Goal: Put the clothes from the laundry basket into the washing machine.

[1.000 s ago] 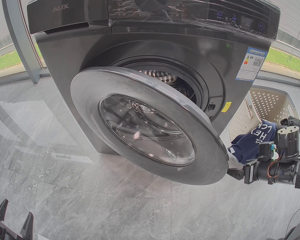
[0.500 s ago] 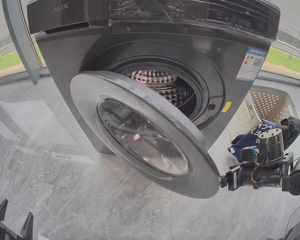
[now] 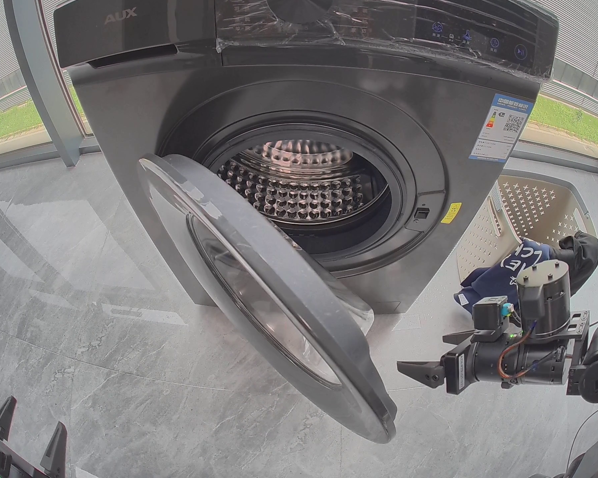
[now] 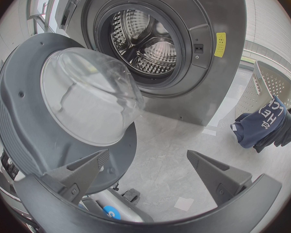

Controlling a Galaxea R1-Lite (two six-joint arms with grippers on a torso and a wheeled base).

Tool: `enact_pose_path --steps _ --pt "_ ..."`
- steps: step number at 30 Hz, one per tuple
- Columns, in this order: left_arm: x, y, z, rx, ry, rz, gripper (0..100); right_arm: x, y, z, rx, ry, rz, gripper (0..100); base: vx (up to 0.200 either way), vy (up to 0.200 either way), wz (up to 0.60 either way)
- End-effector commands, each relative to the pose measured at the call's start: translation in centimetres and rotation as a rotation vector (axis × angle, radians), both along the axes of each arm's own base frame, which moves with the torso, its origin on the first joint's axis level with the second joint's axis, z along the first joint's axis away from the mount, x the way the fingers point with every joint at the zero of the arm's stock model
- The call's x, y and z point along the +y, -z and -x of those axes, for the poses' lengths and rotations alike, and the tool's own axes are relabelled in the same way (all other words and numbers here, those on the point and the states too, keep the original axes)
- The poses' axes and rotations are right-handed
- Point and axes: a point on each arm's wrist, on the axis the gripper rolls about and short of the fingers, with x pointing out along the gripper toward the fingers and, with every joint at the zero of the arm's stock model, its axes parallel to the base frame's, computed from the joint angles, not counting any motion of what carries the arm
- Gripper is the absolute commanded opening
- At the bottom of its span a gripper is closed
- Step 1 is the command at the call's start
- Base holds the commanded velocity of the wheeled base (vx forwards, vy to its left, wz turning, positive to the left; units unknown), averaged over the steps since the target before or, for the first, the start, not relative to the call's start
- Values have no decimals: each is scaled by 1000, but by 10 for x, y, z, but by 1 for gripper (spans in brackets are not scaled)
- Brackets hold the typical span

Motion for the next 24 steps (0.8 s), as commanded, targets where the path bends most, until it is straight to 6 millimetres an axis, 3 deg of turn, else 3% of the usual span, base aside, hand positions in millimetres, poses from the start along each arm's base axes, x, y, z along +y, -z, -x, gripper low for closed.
enact_pose_path --steps 1,10,16,19,24 --pt "0 5 0 1 0 1 100 9 3 -11 8 -3 3 100 0 0 0" --pt "0 5 0 1 0 1 100 39 4 15 29 -150 -10 100 0 0 0" --pt "0 5 0 1 0 1 100 41 -5 22 20 -156 -53 100 0 0 0" --pt "0 5 0 0 0 1 100 38 -6 19 16 -135 -58 100 0 0 0" --pt "0 5 0 1 0 1 100 27 -11 -13 -27 24 -44 100 0 0 0"
